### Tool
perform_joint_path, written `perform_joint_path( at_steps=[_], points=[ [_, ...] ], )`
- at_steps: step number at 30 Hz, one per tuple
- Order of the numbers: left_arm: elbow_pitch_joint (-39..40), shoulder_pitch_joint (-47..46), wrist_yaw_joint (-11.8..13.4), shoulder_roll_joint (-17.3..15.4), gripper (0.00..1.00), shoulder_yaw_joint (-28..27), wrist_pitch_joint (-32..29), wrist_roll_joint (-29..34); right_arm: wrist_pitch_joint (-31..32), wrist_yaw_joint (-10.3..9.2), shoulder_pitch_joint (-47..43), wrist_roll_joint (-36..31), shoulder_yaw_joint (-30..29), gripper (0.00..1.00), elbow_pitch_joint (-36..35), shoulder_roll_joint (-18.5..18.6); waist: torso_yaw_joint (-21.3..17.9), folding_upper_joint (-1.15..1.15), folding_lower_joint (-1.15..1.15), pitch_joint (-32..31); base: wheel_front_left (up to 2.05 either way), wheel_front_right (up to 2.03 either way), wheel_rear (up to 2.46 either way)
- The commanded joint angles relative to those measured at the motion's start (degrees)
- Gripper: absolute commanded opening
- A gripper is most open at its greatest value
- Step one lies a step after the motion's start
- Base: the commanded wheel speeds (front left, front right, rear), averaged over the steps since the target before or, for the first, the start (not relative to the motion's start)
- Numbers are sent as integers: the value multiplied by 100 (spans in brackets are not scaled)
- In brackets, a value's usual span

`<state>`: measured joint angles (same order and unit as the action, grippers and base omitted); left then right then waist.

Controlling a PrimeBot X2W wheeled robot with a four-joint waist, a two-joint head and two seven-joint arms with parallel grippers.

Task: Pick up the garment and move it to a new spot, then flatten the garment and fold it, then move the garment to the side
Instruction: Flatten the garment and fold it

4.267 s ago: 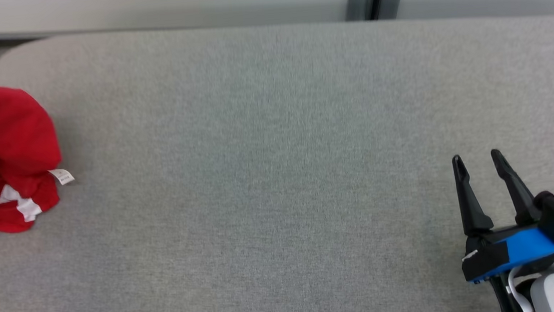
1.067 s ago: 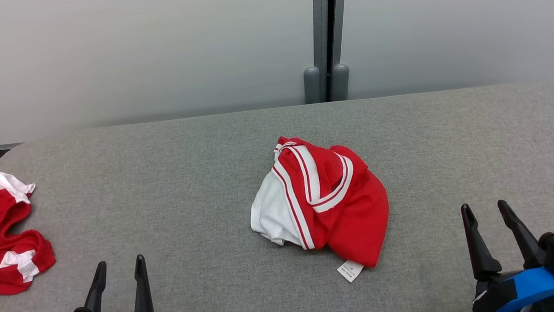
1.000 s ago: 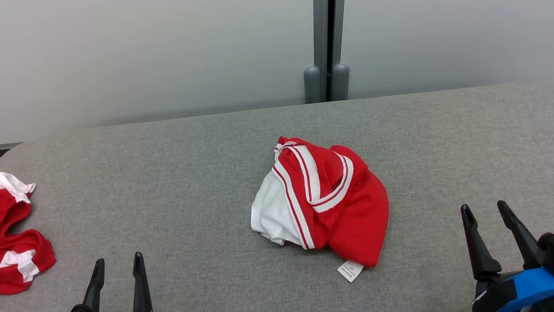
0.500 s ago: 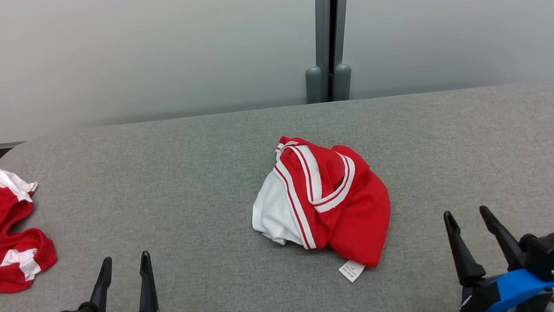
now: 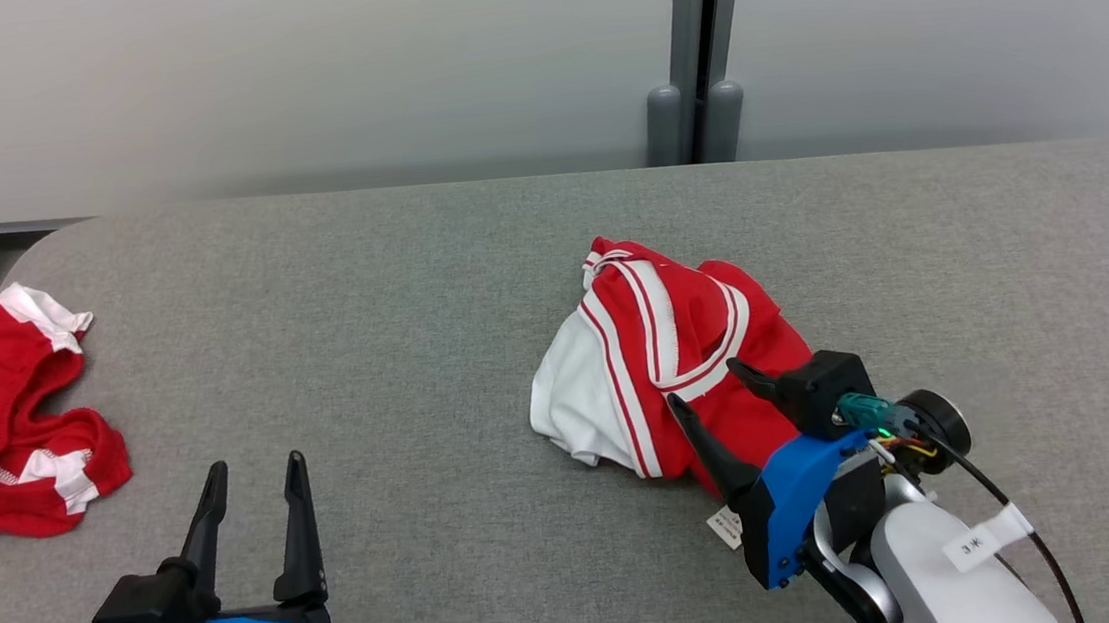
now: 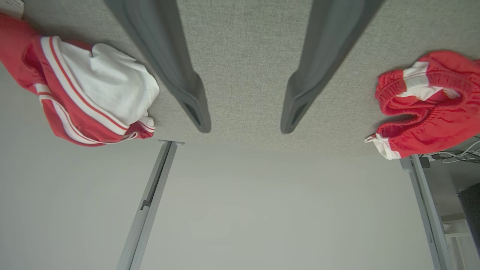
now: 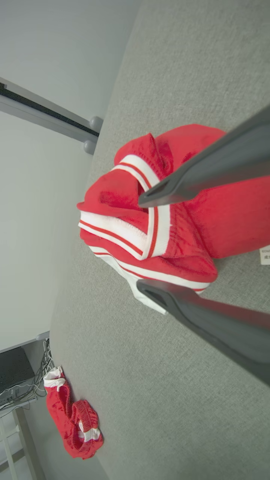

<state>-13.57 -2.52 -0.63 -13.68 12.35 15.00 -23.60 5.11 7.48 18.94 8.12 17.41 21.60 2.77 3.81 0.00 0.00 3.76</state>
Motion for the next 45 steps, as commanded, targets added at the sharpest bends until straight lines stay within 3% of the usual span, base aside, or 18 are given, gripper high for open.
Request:
perform_joint_path(
  at_steps=[1, 8, 16, 21, 26, 27, 28, 29, 30, 38, 45],
  points=[
    [-6, -131, -20, 19, 100, 28, 17, 27, 105, 3, 229, -144, 70, 100, 222, 20, 104, 0, 0, 66, 0, 0, 0],
    [-65, -301, -76, 107, 100, 135, 16, 33, 298, 3, 615, -554, 171, 100, 932, 21, 352, 0, 0, 187, 0, 0, 0],
    [-74, -326, -84, 126, 100, 150, 21, 18, 180, 2, 695, -1017, -376, 100, 1397, 19, 511, 0, 0, 242, 0, 0, 0],
    [-80, -303, -106, 137, 100, 179, 23, 25, 169, 3, 740, -1012, -498, 100, 1601, 18, 578, 0, 0, 237, 0, 0, 0],
    [-76, -266, -117, 115, 100, 186, 23, 7, 163, 3, 834, -838, -253, 100, 1777, 18, 616, 0, 0, 233, 0, 0, 0],
    [-74, -261, -114, 115, 100, 191, 24, 9, 175, 3, 854, -797, -222, 92, 1809, 20, 623, 0, 0, 232, 0, 0, 0],
    [-77, -260, -113, 116, 100, 200, 23, 13, 163, 3, 866, -746, -219, 47, 1843, 20, 634, 0, 0, 226, 0, 0, 0],
    [-77, -257, -111, 116, 100, 205, 23, 12, 115, 3, 873, -705, -241, 30, 1861, 19, 641, 0, 0, 218, 0, 0, 0],
    [-75, -251, -111, 112, 100, 208, 23, 11, 52, 3, 880, -674, -278, 0, 1870, 19, 644, 0, 0, 209, 0, 0, 0],
    [-40, -165, -76, 71, 100, 210, 23, -11, -428, 3, 907, -290, -568, 0, 1675, 18, 569, 0, 0, 48, 0, 0, 0],
    [82, -51, -40, 12, 100, 206, 12, -41, -692, 3, 1064, -116, -788, 0, 943, 17, 493, 0, 0, -138, 0, 0, 0]
  ],
)
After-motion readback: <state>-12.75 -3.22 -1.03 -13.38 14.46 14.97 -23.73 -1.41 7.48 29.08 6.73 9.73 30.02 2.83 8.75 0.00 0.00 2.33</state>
